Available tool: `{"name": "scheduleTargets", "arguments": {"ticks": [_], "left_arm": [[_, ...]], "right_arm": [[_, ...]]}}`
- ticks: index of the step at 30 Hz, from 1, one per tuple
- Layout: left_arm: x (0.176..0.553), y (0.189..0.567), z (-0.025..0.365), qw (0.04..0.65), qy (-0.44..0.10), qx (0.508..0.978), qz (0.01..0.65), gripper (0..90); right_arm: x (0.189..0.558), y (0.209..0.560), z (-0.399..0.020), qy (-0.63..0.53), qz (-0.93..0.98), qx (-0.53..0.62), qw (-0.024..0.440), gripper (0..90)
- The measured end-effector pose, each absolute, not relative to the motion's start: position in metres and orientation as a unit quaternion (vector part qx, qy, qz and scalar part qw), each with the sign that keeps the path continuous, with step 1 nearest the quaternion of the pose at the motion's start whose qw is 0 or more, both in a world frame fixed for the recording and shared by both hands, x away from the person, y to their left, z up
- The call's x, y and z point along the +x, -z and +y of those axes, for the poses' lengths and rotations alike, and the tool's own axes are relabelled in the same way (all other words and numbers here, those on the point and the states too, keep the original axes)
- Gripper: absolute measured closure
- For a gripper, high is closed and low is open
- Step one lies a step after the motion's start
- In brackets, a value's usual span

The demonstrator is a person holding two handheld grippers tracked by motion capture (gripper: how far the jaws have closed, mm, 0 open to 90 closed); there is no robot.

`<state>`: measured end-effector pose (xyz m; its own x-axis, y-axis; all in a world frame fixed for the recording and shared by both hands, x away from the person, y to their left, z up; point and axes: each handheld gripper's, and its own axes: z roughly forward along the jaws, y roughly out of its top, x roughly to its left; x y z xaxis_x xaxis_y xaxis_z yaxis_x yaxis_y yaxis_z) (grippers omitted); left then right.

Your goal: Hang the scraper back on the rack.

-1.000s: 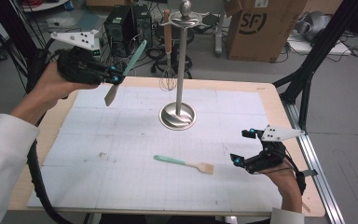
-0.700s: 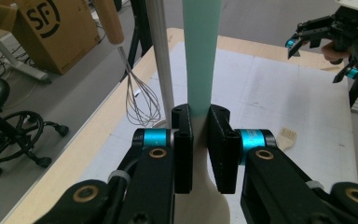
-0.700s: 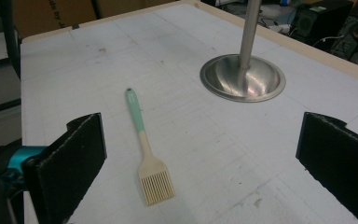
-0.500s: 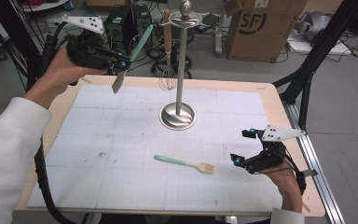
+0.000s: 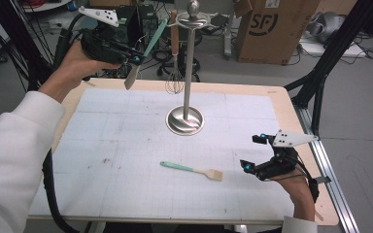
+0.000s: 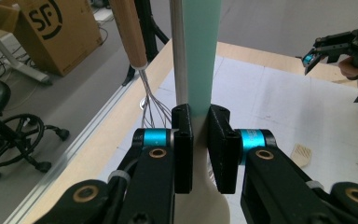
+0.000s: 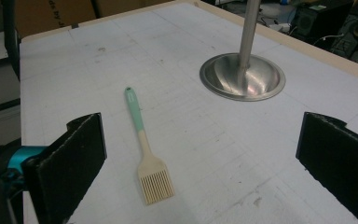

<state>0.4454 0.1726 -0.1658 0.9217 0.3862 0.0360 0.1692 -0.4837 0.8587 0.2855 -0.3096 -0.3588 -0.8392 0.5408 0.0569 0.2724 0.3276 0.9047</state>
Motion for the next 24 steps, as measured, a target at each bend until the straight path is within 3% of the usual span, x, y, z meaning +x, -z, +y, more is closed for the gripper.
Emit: {"name": "scheduleTargets", "arguments": {"ticks": [24], "left_arm": [[0.4547,0.1738,0.1629,0.474,-0.108,0.857,0.170,80.9]], "right_arm": [[0.2871,0.3606,-0.3090,-0.520,0.807,0.251,0.127,0.1]]}}
